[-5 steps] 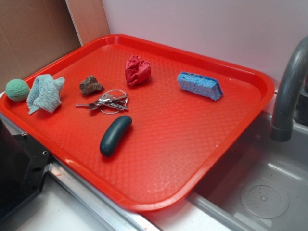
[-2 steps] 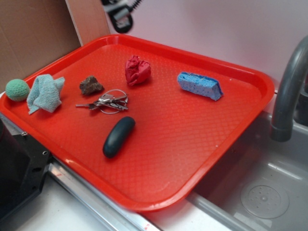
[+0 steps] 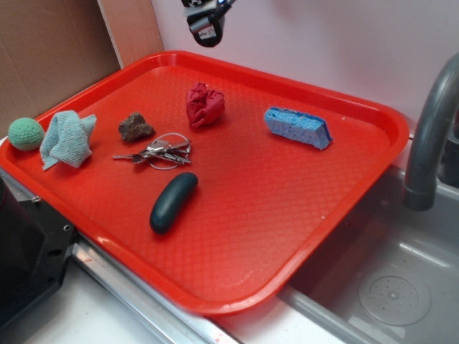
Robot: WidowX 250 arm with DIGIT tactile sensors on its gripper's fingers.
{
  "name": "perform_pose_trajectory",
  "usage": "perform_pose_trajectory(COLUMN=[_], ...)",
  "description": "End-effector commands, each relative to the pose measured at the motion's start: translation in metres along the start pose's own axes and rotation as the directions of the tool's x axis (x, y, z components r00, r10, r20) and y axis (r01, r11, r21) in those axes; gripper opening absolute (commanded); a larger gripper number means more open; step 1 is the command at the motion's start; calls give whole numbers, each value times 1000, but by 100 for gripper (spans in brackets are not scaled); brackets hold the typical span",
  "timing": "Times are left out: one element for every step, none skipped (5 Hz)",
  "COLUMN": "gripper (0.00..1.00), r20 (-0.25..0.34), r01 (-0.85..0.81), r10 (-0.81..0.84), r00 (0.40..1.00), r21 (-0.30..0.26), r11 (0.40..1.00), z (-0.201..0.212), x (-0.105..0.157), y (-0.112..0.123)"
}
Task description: Grab the blue sponge.
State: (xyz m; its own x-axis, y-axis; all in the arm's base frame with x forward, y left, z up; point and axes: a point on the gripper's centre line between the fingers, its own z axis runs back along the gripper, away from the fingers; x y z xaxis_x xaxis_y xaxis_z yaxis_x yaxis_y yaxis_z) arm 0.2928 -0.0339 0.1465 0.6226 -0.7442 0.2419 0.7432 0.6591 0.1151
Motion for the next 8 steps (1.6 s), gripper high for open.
perform_pose_trajectory(gripper=[100, 100, 100, 100, 100, 100, 100, 100], r20=[31, 6, -60, -46, -59, -81, -74, -78], r01=[3, 102, 231, 365, 416, 442, 445, 445], r10=[-4, -102, -232, -367, -420, -447, -450, -454], r00=[1000, 995, 971, 929, 906, 891, 890, 887], r21=[39, 21, -21, -49, -66, -69, -75, -115], r11=[999, 995, 973, 930, 907, 894, 892, 888], z=[16, -4, -28, -50, -72, -91, -107, -119], x=[15, 39, 57, 64, 65, 64, 64, 62], y=[-5, -26, -57, -74, -73, -64, -56, -61])
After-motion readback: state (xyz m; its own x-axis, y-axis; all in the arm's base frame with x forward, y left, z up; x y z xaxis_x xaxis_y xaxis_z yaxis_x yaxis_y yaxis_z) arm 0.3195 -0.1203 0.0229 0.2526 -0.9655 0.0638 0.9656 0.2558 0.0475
